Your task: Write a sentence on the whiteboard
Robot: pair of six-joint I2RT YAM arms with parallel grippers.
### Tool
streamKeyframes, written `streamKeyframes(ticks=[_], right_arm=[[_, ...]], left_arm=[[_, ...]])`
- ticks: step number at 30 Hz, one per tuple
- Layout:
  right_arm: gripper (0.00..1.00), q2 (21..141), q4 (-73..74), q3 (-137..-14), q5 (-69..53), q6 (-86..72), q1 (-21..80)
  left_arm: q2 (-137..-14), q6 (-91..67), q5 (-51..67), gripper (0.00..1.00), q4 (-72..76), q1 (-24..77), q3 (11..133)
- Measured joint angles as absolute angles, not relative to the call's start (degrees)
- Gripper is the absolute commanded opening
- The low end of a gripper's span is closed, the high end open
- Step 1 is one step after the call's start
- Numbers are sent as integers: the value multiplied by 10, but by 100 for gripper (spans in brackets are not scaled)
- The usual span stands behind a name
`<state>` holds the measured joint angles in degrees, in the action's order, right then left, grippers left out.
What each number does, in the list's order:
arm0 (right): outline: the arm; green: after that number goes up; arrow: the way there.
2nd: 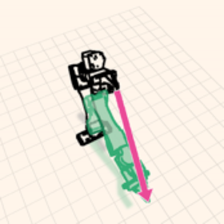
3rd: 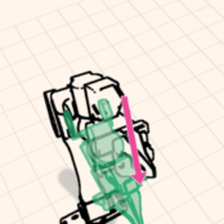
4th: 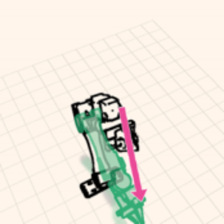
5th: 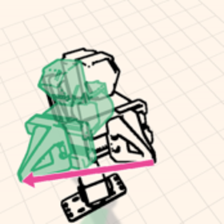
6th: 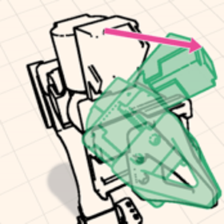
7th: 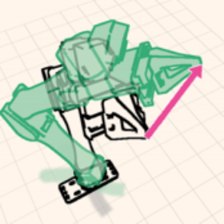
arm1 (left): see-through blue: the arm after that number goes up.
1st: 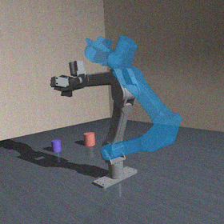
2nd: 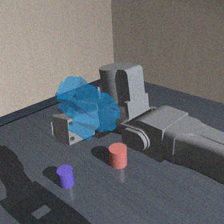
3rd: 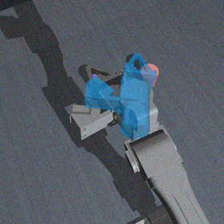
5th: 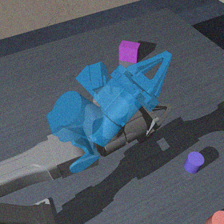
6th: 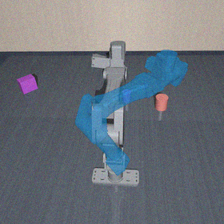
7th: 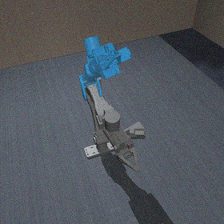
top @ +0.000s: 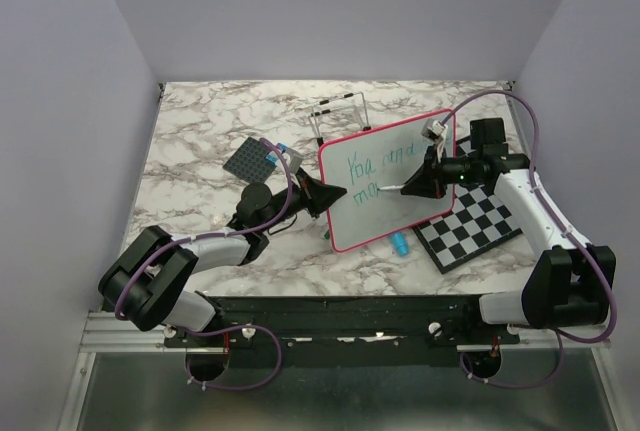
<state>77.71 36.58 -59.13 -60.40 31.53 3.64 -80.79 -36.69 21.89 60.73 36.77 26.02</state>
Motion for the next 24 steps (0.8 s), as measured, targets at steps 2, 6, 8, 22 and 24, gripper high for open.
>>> streamKeyframes(ticks=[2,6,8,22,24], right_arm=[[1,778,365,-596,-605,311,33],[1,778,361,-605,-610,304,16],[1,778,361,-608,-612,303,10],[1,795,405,-608,-627,370,7],[1,795,407,-607,-626,373,7]], left_arm=[[-808,-367,219,0,607,368,260],[-808,-367,219,0,607,368,260],[-808,-367,219,0,607,368,260],[-809,-366,221,0,605,368,264],[-809,-366,221,0,605,368,265]])
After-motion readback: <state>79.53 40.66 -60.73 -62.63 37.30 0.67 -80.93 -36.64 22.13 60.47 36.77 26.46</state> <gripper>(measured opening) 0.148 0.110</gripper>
